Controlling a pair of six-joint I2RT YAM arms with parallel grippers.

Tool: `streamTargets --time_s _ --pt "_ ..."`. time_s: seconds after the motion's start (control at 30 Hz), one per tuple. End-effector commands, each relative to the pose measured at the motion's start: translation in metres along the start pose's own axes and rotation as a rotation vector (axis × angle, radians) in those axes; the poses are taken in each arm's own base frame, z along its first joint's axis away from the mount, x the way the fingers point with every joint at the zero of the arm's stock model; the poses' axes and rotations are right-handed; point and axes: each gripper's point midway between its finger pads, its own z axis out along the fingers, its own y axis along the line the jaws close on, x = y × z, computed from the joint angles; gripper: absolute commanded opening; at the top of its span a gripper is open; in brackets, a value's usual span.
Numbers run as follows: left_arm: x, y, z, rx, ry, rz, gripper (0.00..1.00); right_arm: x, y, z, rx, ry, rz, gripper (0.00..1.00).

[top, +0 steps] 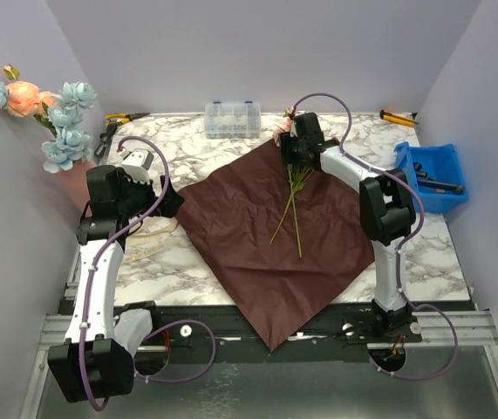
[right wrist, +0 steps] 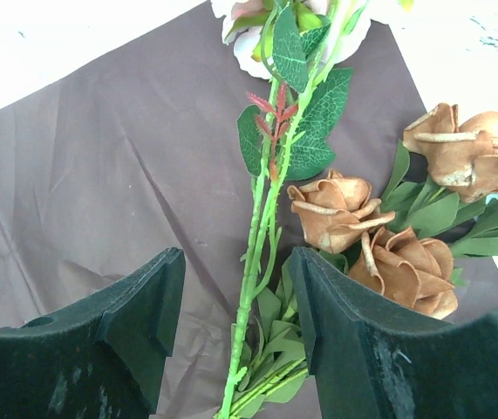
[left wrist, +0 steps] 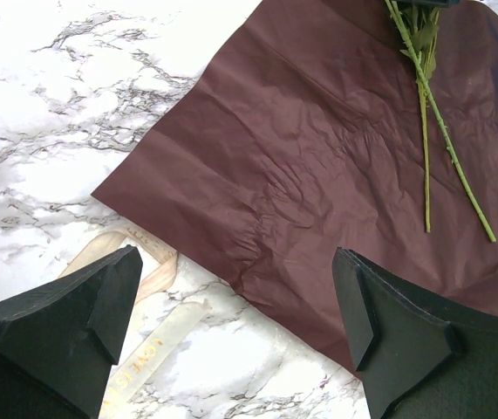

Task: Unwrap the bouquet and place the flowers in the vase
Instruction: Pick up the fake flower from the wrapping paper.

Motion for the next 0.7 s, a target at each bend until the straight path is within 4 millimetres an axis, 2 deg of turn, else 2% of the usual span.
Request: streamTargets --time_s 0.0,0.17,0.5,0.6,0.67 --pt "-0.006 -0.001 0.000 -0.006 -0.024 0.011 0.99 0.013 -0.009 0.008 0.050 0.052 -0.017 0.61" --pt "-0.006 -0.001 0.000 -0.005 -0.024 0.011 0.99 0.027 -0.012 0.024 0.060 0.091 -0.030 0.59" --pt "-0.005 0.000 0.001 -0.002 -0.021 0.009 0.99 0.052 0.008 0.041 -0.012 0.166 -0.043 0.54" --pt "-0.005 -0.001 0.001 -0.001 -0.020 0.009 0.99 0.059 0.015 0.042 -0.029 0.179 -0.061 0.45" --pt "-0.006 -0.001 0.001 -0.001 -0.024 0.012 0.99 0.057 0.017 0.041 -0.030 0.178 -0.065 0.34"
